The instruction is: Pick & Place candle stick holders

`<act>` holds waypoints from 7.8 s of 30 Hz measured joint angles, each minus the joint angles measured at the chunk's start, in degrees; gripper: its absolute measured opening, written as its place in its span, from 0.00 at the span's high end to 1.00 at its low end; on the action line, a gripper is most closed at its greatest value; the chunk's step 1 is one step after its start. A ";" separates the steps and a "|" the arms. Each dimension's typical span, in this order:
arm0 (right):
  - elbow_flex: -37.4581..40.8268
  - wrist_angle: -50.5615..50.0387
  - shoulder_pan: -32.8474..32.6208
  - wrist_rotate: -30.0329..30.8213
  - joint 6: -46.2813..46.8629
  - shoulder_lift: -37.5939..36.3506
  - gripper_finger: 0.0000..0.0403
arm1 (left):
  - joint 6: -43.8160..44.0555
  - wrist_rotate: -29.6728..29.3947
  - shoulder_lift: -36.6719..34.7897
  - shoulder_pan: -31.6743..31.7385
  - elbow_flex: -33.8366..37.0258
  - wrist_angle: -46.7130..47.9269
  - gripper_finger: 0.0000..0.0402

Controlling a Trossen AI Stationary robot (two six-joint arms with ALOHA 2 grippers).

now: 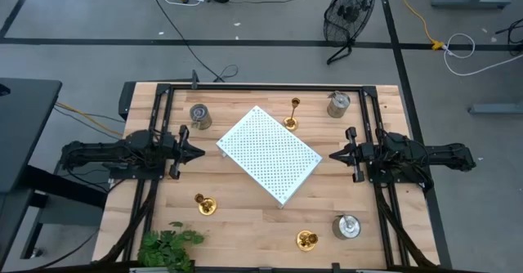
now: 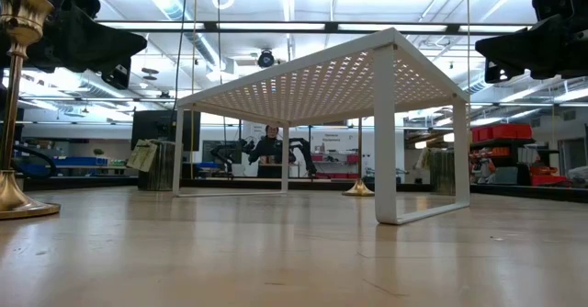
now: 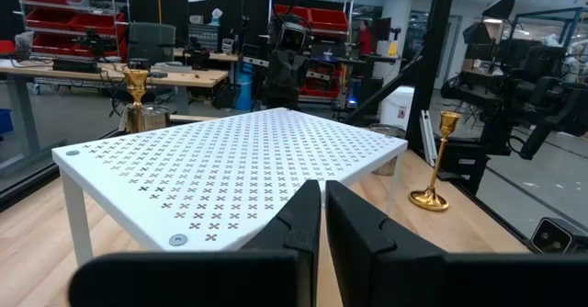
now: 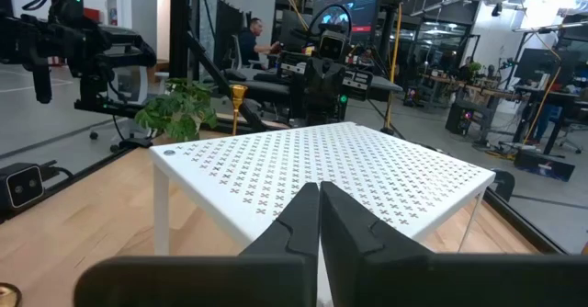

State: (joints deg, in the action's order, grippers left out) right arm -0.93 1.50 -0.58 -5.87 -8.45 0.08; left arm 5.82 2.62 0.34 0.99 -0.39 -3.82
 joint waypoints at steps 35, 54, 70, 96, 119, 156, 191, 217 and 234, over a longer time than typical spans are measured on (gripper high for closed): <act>0.00 0.00 -0.01 0.00 0.00 0.02 0.96 | 0.00 0.02 0.02 0.00 -0.02 0.00 0.94; 0.00 -0.02 0.01 0.00 0.02 0.02 0.96 | -0.02 0.02 0.00 0.02 -0.01 -0.02 0.94; 0.00 -0.01 0.01 0.00 0.01 0.02 0.96 | -0.02 0.00 0.01 0.02 -0.01 -0.01 0.94; 0.01 0.00 0.01 0.00 0.00 0.02 0.96 | -0.02 0.02 0.02 0.02 0.01 -0.02 0.94; 0.01 -0.01 0.01 0.00 0.01 0.00 0.96 | 0.00 0.02 -0.01 0.02 0.00 0.00 0.94; 0.01 0.07 0.01 0.00 -2.07 -0.01 0.96 | -0.02 0.00 0.01 0.02 -0.01 -0.02 0.94; -3.40 7.46 0.01 5.63 5.98 0.24 0.96 | -0.01 0.01 0.02 0.01 -0.01 -0.02 0.94; -30.18 -1.72 0.01 11.02 9.53 16.09 0.96 | -0.02 0.00 0.01 0.02 0.01 -0.02 0.94; -42.83 -3.40 0.01 12.96 9.51 23.16 0.96 | -0.01 -0.01 0.02 0.02 -0.01 0.00 0.94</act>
State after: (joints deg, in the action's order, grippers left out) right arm -43.76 -1.90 -0.58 7.09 1.06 23.24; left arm 5.82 2.61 0.36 1.02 -0.40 -3.82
